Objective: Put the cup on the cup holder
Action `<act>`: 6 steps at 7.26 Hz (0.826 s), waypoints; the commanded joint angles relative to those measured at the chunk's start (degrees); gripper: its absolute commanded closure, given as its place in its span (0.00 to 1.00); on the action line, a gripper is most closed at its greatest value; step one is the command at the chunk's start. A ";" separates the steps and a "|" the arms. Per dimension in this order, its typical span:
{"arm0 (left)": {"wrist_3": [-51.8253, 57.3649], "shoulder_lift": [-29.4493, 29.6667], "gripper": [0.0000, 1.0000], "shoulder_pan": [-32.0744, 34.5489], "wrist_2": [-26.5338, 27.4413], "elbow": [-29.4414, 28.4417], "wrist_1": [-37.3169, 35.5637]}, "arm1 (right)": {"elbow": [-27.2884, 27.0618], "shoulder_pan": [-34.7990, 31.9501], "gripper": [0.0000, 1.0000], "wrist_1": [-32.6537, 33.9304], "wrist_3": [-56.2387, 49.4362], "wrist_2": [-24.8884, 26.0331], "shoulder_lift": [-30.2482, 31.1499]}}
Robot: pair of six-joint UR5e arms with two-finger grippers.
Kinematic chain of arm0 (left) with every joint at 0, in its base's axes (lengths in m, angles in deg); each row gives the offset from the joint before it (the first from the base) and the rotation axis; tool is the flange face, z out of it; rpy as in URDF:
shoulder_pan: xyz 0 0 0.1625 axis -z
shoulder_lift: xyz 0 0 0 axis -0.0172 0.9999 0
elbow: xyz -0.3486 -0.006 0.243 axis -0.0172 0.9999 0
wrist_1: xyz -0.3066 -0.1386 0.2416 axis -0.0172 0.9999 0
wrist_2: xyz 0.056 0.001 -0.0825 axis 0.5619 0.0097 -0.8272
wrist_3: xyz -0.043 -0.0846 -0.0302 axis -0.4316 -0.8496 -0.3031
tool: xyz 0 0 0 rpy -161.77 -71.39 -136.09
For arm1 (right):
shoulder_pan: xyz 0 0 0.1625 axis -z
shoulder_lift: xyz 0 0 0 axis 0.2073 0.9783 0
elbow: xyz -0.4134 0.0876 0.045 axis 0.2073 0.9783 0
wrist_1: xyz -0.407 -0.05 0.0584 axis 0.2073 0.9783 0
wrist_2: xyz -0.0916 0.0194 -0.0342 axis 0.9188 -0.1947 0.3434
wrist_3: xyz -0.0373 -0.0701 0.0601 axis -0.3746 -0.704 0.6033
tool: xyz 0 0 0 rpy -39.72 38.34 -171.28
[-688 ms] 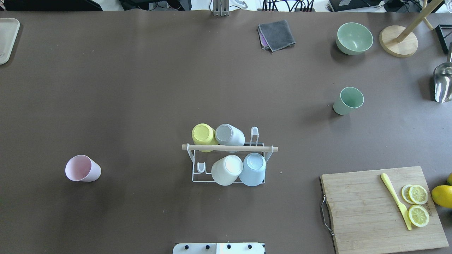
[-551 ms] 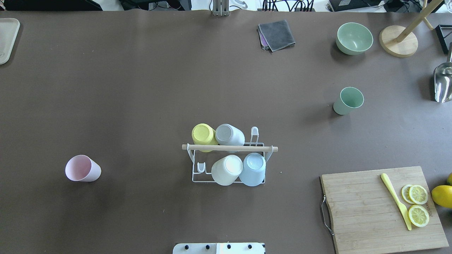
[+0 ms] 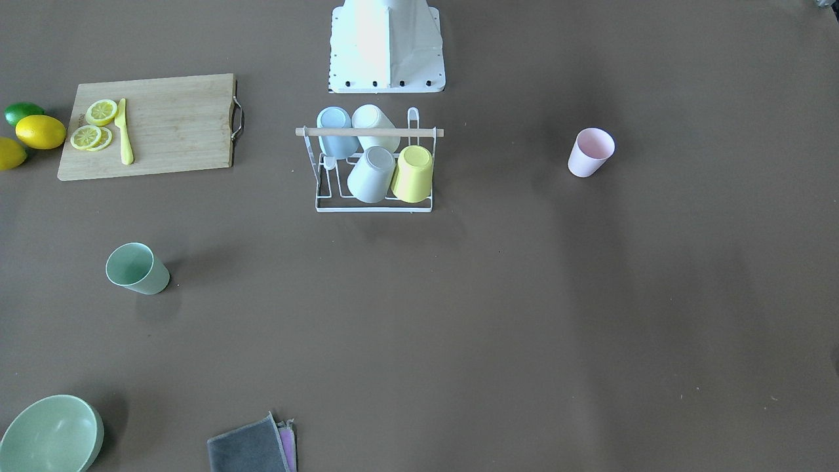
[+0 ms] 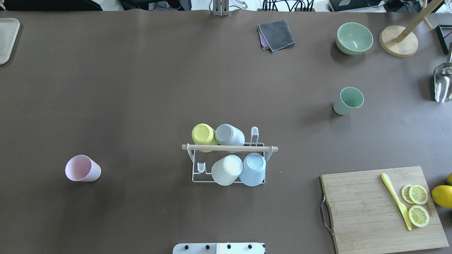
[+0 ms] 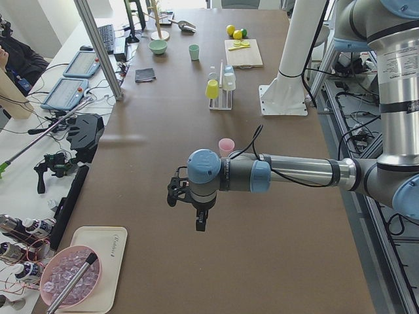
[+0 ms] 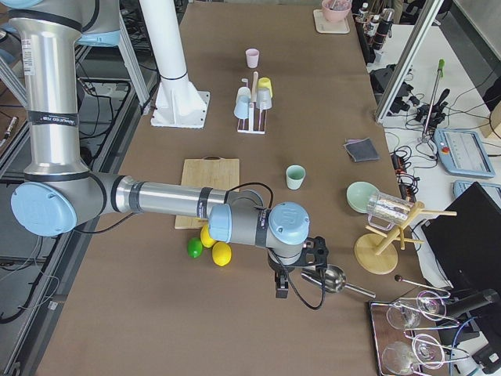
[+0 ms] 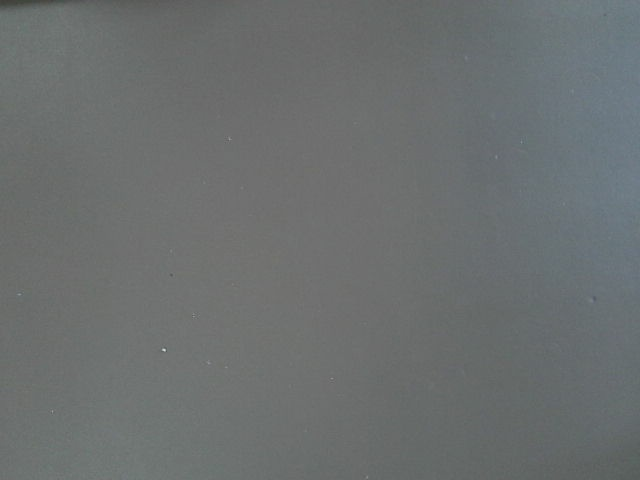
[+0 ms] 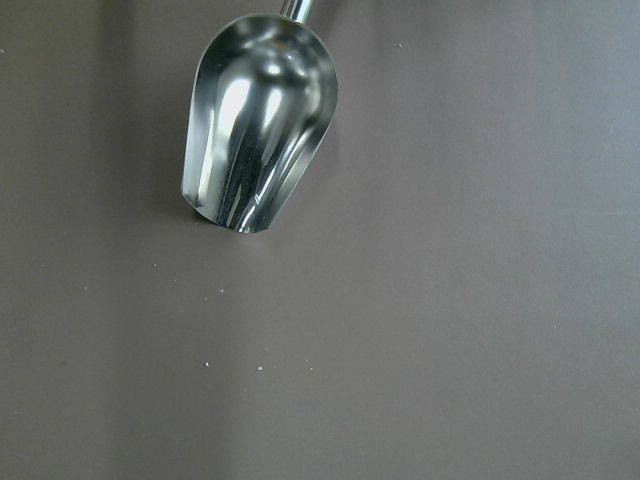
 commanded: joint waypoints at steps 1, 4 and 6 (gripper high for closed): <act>0.08 0.08 0.02 0.05 0.00 0.12 0.14 | -0.33 0.00 0.00 0.00 0.06 -0.04 0.00; 0.08 0.43 0.02 -0.03 -0.09 0.30 0.23 | -0.69 0.00 0.00 -0.09 -0.12 -0.04 -0.79; 0.08 0.43 0.02 -0.03 -0.09 0.12 2.58 | -0.78 0.00 0.00 -0.17 -0.12 -0.04 -0.79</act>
